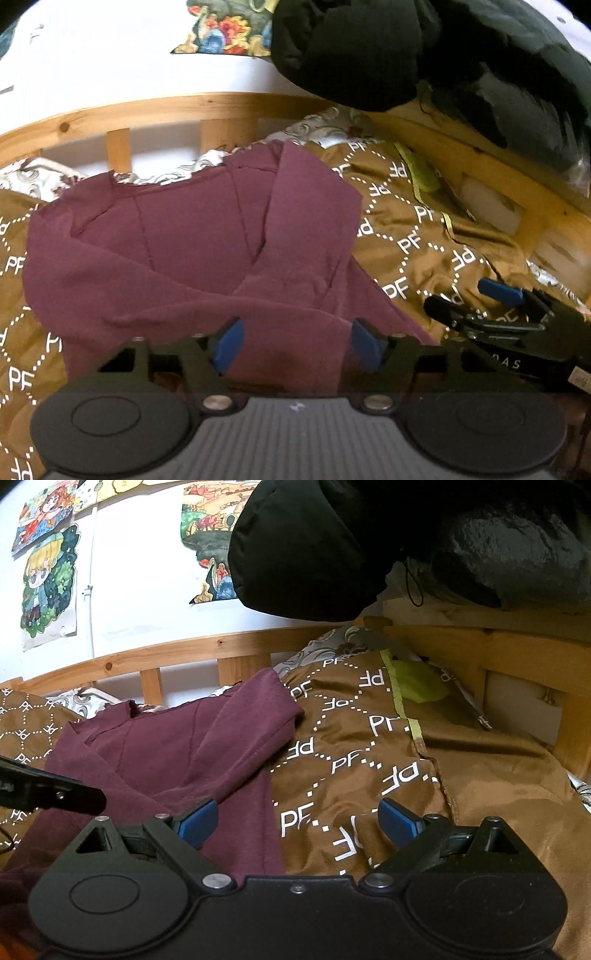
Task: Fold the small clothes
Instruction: 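Fold the held sleeve with the left gripper across the shirt body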
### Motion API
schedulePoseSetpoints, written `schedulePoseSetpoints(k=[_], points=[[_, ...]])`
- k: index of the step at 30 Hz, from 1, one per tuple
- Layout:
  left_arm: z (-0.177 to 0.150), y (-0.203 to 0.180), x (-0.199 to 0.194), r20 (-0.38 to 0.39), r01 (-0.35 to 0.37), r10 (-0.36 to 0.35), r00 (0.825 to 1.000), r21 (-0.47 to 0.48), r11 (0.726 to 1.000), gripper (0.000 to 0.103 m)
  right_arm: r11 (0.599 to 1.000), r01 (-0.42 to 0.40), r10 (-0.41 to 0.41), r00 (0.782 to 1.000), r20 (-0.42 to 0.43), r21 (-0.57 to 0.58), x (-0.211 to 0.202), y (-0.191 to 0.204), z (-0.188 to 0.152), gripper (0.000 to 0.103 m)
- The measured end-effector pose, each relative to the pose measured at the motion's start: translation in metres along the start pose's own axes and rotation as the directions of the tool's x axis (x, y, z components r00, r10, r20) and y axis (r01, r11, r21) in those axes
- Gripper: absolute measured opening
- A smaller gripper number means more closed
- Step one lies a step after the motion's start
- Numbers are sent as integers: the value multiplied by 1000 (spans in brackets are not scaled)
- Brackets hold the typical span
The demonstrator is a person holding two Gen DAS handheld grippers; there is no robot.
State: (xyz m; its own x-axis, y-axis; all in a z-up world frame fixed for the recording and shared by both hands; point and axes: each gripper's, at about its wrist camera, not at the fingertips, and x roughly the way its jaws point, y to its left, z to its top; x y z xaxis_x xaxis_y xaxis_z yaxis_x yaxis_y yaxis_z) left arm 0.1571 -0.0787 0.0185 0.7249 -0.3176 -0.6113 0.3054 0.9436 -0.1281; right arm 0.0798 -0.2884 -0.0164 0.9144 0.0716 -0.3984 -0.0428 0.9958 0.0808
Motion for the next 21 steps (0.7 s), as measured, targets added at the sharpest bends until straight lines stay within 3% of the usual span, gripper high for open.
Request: schedulePoseSetpoints(k=[2, 5, 7, 9, 12, 16, 19, 21], points=[[0, 8, -2, 1, -15, 15, 1000, -18, 1000, 82, 1000, 1, -1, 1000, -3, 0, 1, 1, -1, 94], [1, 26, -9, 20, -99, 100, 995, -44, 994, 93, 1000, -7, 7, 1000, -5, -7, 2, 3, -3, 94], [1, 45, -14, 28, -185, 187, 982, -64, 981, 96, 1000, -24, 24, 1000, -7, -18, 3, 8, -5, 96], [2, 71, -17, 18, -294, 297, 955, -96, 951, 98, 998, -57, 57, 998, -1, -33, 2, 15, -10, 99], [5, 116, -16, -7, -424, 428, 904, -150, 893, 96, 988, -131, 130, 991, -12, -82, 6, 30, -19, 100], [18, 168, -4, -37, -506, 509, 860, -191, 841, 87, 970, -199, 196, 980, -40, -136, 17, 54, -26, 100], [31, 200, 18, -69, -522, 519, 852, -188, 832, 80, 964, -225, 219, 974, -58, -143, 21, 63, -31, 100], [32, 216, 33, -96, -514, 506, 857, -179, 839, 73, 960, -241, 233, 970, -70, -143, 23, 66, -35, 101]])
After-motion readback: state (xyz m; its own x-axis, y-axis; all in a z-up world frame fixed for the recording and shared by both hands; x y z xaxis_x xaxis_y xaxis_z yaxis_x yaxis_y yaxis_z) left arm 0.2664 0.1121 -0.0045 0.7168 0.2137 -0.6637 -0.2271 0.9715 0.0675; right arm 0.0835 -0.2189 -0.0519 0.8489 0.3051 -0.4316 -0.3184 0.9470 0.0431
